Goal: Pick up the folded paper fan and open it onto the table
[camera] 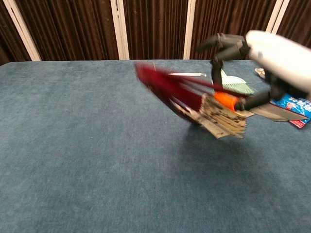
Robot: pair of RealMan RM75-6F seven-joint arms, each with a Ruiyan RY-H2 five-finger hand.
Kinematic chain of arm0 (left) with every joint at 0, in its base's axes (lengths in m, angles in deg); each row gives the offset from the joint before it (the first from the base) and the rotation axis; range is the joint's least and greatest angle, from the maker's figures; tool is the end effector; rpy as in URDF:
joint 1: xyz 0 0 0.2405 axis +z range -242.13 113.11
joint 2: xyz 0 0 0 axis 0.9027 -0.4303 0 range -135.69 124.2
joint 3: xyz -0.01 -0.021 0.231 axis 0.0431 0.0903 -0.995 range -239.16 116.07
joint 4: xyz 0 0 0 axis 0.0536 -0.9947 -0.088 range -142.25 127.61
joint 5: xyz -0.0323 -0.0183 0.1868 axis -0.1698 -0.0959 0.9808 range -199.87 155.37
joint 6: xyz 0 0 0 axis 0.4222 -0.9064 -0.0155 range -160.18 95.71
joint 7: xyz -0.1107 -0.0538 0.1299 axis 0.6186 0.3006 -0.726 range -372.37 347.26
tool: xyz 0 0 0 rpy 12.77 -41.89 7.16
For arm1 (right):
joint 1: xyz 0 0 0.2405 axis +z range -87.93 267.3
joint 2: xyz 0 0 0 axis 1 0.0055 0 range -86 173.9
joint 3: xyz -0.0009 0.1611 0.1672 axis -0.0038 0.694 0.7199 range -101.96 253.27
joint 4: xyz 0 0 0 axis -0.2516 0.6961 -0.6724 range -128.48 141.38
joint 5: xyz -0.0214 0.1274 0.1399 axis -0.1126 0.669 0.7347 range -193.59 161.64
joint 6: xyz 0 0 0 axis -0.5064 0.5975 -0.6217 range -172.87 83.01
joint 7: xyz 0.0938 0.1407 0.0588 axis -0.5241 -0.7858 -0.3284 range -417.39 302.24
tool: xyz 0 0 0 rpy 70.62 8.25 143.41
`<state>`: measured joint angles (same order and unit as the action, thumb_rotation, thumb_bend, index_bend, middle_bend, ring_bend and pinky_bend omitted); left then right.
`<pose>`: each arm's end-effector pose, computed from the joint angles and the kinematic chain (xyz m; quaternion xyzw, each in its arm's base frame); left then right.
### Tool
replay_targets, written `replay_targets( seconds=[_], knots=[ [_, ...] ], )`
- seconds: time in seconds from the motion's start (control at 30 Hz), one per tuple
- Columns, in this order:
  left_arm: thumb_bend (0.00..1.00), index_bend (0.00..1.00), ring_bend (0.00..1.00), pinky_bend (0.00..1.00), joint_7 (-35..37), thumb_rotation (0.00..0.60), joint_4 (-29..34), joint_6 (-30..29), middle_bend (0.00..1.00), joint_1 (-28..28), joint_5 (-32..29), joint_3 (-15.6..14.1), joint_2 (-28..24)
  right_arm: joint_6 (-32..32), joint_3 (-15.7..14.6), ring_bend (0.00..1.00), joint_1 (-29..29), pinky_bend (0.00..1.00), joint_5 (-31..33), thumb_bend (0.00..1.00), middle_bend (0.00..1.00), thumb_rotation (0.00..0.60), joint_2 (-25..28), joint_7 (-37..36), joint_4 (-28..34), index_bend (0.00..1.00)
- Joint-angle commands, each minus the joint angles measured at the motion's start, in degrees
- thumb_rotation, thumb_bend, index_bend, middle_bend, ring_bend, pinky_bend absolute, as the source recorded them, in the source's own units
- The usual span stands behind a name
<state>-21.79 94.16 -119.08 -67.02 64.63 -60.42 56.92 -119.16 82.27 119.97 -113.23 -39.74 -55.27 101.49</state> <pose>-0.2605 0.1938 0.1602 -0.5997 -0.3881 -0.3716 0.5930 -0.0837 -0.2770 0.0477 0.6972 -0.3091 0.5691 0.3073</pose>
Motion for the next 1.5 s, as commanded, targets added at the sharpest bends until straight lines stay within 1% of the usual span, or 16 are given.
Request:
replay_targets(
  seconds=[0.03, 0.1, 0.23, 0.3, 0.33, 0.43, 0.53, 0.63, 0.73, 0.83, 0.87, 0.97, 1.07, 1.23, 1.5],
  knots=[
    [0.31, 0.06, 0.00, 0.02, 0.8, 0.600, -0.2, 0.5, 0.02, -0.3, 0.8, -0.3, 0.2, 13.0, 6.6, 0.26, 6.3, 0.22, 10.6, 0.52, 0.19, 0.600, 11.9, -3.1, 14.2, 0.77],
    [0.31, 0.06, 0.00, 0.02, 2.1, 0.600, -0.3, 1.2, 0.02, -0.7, 1.5, -0.7, 0.1, 16.8, 9.0, 0.26, 8.5, 0.22, 14.5, 0.53, 0.19, 0.600, 15.3, -1.6, 17.6, 0.77],
    [0.30, 0.06, 0.00, 0.02, 4.0, 0.600, -0.8, 1.2, 0.02, -1.1, 2.5, -0.6, 0.7, 22.0, 13.1, 0.26, 12.7, 0.22, 22.0, 0.54, 0.19, 0.600, 19.4, 3.5, 22.3, 0.77],
    [0.30, 0.06, 0.00, 0.02, 5.2, 0.600, -0.9, 0.9, 0.02, -1.2, 2.6, -0.5, 1.2, 23.8, 14.7, 0.26, 14.7, 0.22, 25.7, 0.54, 0.19, 0.600, 20.4, 5.3, 23.8, 0.77],
    [0.30, 0.06, 0.00, 0.02, 6.0, 0.600, -1.1, 0.9, 0.02, -1.3, 2.9, -0.5, 1.3, 24.8, 15.7, 0.26, 16.2, 0.22, 28.5, 0.54, 0.19, 0.600, 21.0, 6.6, 24.5, 0.77],
    [0.30, 0.06, 0.00, 0.02, 8.0, 0.600, -1.4, 1.1, 0.02, -1.5, 3.7, -0.8, 1.5, 26.1, 17.4, 0.26, 19.7, 0.22, 34.6, 0.55, 0.19, 0.600, 21.6, 10.3, 25.3, 0.77],
    [0.29, 0.06, 0.00, 0.02, 10.2, 0.600, -1.6, 1.7, 0.02, -2.1, 4.5, -1.0, 1.9, 26.7, 18.4, 0.26, 23.3, 0.22, 40.3, 0.55, 0.19, 0.600, 21.4, 13.6, 25.7, 0.77],
    [0.29, 0.06, 0.00, 0.02, 12.6, 0.600, -1.8, 3.0, 0.02, -3.1, 5.2, -1.2, 2.3, 26.9, 18.7, 0.26, 27.0, 0.22, 45.0, 0.55, 0.19, 0.600, 20.4, 16.7, 25.4, 0.77],
    [0.28, 0.06, 0.00, 0.02, 14.9, 0.600, -1.8, 4.8, 0.02, -4.3, 5.3, -1.1, 2.8, 27.1, 18.5, 0.26, 30.0, 0.22, 47.7, 0.55, 0.19, 0.600, 19.1, 19.2, 24.2, 0.77],
    [0.28, 0.06, 0.00, 0.02, 16.8, 0.600, -2.3, 6.3, 0.03, -6.0, 4.8, 0.0, 3.8, 26.9, 18.2, 0.26, 33.2, 0.22, 51.3, 0.55, 0.19, 0.600, 16.6, 20.4, 22.1, 0.77],
    [0.28, 0.07, 0.00, 0.02, 18.5, 0.600, -2.6, 6.9, 0.03, -7.3, 4.2, 1.5, 5.4, 27.2, 18.0, 0.26, 35.0, 0.22, 52.5, 0.55, 0.19, 0.600, 14.6, 20.6, 19.9, 0.77],
    [0.28, 0.09, 0.00, 0.02, 20.4, 0.600, -3.8, 8.0, 0.04, -9.0, 3.3, 3.0, 7.6, 26.7, 17.7, 0.26, 37.0, 0.22, 53.4, 0.56, 0.19, 0.600, 12.2, 20.6, 17.0, 0.77],
    [0.27, 0.13, 0.00, 0.02, 21.8, 0.600, -5.0, 8.7, 0.05, -10.8, 2.0, 4.8, 10.2, 26.1, 17.6, 0.26, 38.1, 0.22, 53.7, 0.55, 0.19, 0.600, 11.1, 19.9, 15.8, 0.77],
    [0.27, 0.19, 0.00, 0.03, 23.3, 0.600, -7.1, 10.5, 0.07, -13.1, -0.4, 6.7, 14.3, 24.6, 17.7, 0.26, 39.8, 0.22, 54.0, 0.55, 0.19, 0.600, 10.2, 20.1, 16.0, 0.77],
    [0.27, 0.23, 0.00, 0.04, 26.3, 0.600, -8.6, 11.2, 0.09, -15.1, -2.3, 8.2, 18.3, 20.8, 17.2, 0.26, 43.1, 0.22, 56.6, 0.56, 0.19, 0.600, 8.8, 23.9, 17.9, 0.77]
  ],
)
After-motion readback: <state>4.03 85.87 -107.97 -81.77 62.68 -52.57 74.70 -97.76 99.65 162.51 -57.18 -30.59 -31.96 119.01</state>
